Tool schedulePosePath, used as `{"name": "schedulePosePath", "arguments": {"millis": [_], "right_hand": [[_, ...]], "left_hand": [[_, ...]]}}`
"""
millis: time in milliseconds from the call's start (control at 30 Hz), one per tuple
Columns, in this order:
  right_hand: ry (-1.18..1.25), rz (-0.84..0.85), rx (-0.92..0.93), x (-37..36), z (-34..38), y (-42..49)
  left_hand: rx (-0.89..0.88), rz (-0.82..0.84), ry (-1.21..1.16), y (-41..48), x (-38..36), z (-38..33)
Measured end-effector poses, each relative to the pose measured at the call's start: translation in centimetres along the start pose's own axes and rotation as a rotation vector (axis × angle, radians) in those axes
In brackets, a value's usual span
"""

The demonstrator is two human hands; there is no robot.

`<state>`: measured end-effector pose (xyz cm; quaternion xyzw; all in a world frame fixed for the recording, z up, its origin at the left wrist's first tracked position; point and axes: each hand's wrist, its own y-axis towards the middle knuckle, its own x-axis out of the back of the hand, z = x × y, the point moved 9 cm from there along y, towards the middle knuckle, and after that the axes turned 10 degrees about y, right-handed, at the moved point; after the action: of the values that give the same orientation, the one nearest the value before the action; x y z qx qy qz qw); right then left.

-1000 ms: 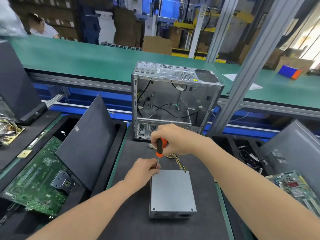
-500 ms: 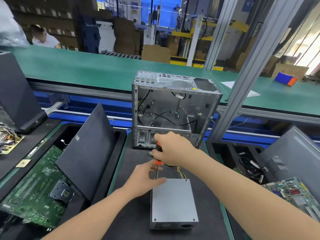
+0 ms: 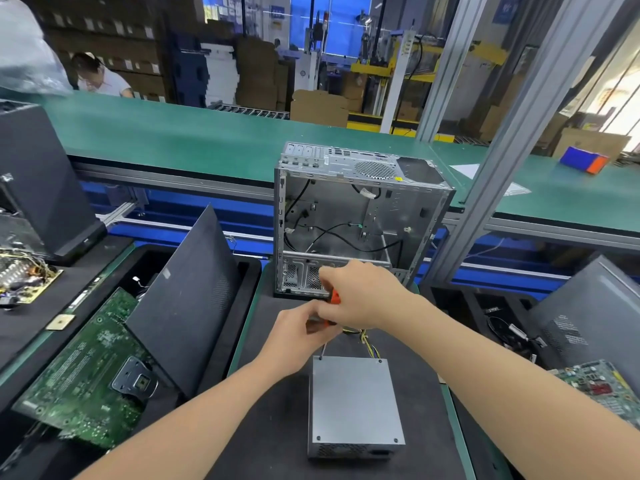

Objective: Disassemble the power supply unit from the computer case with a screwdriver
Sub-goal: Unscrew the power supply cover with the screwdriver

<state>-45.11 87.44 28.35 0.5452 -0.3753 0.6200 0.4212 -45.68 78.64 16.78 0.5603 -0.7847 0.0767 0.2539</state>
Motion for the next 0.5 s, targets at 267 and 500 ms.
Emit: {"name": "schedulePosePath", "arguments": {"millis": [267,500], "right_hand": [[-0.103,-0.003,-0.138,-0.8,-0.5,1.0],[0.077,0.094,0.091,-0.8,0.6,1.3]], "left_hand": [[-0.012,0.118,0.016,0.2,-0.5,-0.5],[0.010,0.187,0.023,0.6,-0.5,-0.1]]}}
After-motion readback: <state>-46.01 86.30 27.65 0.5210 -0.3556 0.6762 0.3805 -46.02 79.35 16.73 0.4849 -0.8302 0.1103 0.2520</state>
